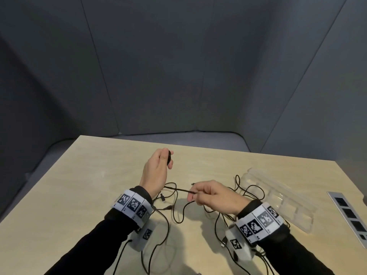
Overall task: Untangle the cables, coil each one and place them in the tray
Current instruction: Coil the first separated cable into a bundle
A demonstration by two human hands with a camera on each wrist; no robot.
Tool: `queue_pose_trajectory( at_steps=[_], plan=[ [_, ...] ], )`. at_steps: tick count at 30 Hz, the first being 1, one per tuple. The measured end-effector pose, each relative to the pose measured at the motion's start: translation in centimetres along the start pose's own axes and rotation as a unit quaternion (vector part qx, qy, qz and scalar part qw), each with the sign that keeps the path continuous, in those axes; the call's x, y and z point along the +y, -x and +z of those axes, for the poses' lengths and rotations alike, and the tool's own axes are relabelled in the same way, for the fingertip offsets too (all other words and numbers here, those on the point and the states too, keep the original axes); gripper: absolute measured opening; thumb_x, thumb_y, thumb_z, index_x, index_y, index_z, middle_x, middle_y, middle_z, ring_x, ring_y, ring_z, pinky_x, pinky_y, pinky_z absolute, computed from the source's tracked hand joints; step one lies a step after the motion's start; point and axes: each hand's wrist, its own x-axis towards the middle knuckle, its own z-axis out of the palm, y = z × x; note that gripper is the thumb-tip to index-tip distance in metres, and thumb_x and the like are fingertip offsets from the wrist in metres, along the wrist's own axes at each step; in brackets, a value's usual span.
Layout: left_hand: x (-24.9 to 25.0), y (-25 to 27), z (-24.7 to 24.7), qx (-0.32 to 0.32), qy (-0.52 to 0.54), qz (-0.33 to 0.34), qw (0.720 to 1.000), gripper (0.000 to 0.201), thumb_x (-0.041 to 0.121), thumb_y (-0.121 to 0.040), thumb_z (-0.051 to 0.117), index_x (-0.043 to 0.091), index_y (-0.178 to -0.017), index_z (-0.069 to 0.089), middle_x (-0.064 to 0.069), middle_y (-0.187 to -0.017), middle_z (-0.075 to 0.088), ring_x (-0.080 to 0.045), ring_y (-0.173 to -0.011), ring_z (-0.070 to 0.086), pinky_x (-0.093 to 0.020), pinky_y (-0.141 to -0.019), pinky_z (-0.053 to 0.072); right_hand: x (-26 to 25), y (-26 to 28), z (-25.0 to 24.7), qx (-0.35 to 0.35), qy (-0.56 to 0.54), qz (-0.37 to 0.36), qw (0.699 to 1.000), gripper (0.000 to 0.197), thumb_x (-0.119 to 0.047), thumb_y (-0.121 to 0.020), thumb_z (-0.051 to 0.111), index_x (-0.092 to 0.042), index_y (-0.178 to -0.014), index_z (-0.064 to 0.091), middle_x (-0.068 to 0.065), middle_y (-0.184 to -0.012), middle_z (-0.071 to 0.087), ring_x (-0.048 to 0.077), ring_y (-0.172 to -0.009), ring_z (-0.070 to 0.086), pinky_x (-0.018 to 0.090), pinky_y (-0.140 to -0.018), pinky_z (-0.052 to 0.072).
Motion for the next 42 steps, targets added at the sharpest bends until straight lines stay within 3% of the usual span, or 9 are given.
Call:
queue_pose_trajectory(
  at_steps=[8,12,15,20,27,32,36,39,42],
  plan=[
    [-0.5,1.1,0.8,-0.164,-0.185,0.119,0.962,0.078,0.066,-0.090,0.007,0.018,-0.060,0.061,0.002,-0.061,0.066,-0.007,-0.060,0.061,-0.032,-0.070,0.048,-1.1,-1.5,-2.1,0.195,0.039,-0.133,0.971,0.019,-0.015,-0.094,0.054,-0.014,-0.082,0.069,-0.008,-0.047,0.047,0.008,-0.047,0.040,0.022,-0.051,0.037],
    [0.1,1.6,0.9,-0.216,-0.166,0.092,0.958,0.036,0.048,-0.090,0.053,0.022,-0.066,0.056,0.007,-0.056,0.054,-0.008,-0.051,0.045,-0.031,-0.056,0.042,-0.2,-2.4,-2.3,0.274,-0.065,-0.112,0.953,0.013,-0.009,-0.087,0.062,-0.009,-0.076,0.069,-0.010,-0.041,0.042,0.006,-0.041,0.035,0.015,-0.045,0.032],
    [-0.2,1.4,0.6,-0.185,-0.044,0.019,0.981,0.022,0.031,-0.094,0.054,0.019,-0.079,0.066,0.002,-0.061,0.052,-0.012,-0.056,0.047,-0.027,-0.055,0.042,0.9,-2.3,-2.8,0.305,-0.159,-0.075,0.936,0.009,-0.011,-0.084,0.066,-0.004,-0.077,0.066,-0.010,-0.040,0.040,0.006,-0.039,0.032,0.018,-0.043,0.027],
    [0.5,1.6,0.5,-0.138,0.145,-0.085,0.976,0.032,0.025,-0.100,0.040,0.004,-0.090,0.062,-0.009,-0.079,0.073,-0.025,-0.060,0.068,-0.029,-0.055,0.053,3.0,-2.0,-1.9,0.268,-0.208,-0.073,0.938,0.008,-0.005,-0.091,0.056,-0.009,-0.084,0.057,-0.002,-0.054,0.056,0.008,-0.040,0.034,0.020,-0.043,0.032],
    [1.1,1.3,1.0,-0.066,0.293,-0.122,0.946,0.035,0.033,-0.100,0.035,0.011,-0.108,0.061,-0.004,-0.106,0.072,-0.021,-0.104,0.067,-0.038,-0.090,0.052,5.0,-2.0,0.8,0.202,-0.230,-0.041,0.951,0.006,-0.005,-0.091,0.055,-0.005,-0.088,0.061,0.005,-0.059,0.061,0.010,-0.041,0.043,0.019,-0.044,0.036],
    [2.1,1.3,1.5,-0.011,0.344,-0.105,0.933,0.031,0.034,-0.101,0.033,0.014,-0.103,0.057,0.002,-0.066,0.052,-0.013,-0.055,0.057,-0.038,-0.061,0.058,5.2,-2.3,2.7,0.105,-0.216,0.043,0.970,0.029,-0.023,-0.099,0.043,-0.010,-0.080,0.061,-0.006,-0.045,0.041,0.010,-0.041,0.036,0.019,-0.046,0.033],
    [1.1,0.5,0.8,0.032,0.225,-0.061,0.972,0.033,0.039,-0.101,0.030,0.021,-0.100,0.057,0.003,-0.068,0.044,-0.004,-0.046,0.030,-0.018,-0.041,0.026,4.5,-1.9,3.1,0.064,-0.104,0.077,0.990,0.031,-0.018,-0.099,0.042,-0.017,-0.072,0.057,-0.009,-0.045,0.039,0.006,-0.038,0.033,0.019,-0.042,0.029],
    [-0.8,0.1,-0.1,0.003,0.010,0.034,0.999,0.043,0.047,-0.099,0.024,0.021,-0.100,0.057,0.007,-0.069,0.050,-0.007,-0.057,0.044,-0.022,-0.057,0.038,3.2,-1.0,2.1,0.041,-0.028,0.041,0.998,0.030,-0.013,-0.097,0.043,-0.023,-0.074,0.059,-0.002,-0.054,0.035,0.005,-0.043,0.030,0.017,-0.045,0.027],
    [-1.6,0.9,-0.1,-0.107,-0.221,0.105,0.964,0.052,0.046,-0.092,0.013,0.020,-0.099,0.058,0.007,-0.070,0.055,-0.015,-0.070,0.056,-0.030,-0.069,0.043,1.5,-0.5,0.9,0.056,0.074,-0.053,0.994,0.022,-0.026,-0.093,0.050,-0.031,-0.078,0.065,-0.001,-0.059,0.042,0.008,-0.053,0.034,0.020,-0.052,0.030]
  ],
)
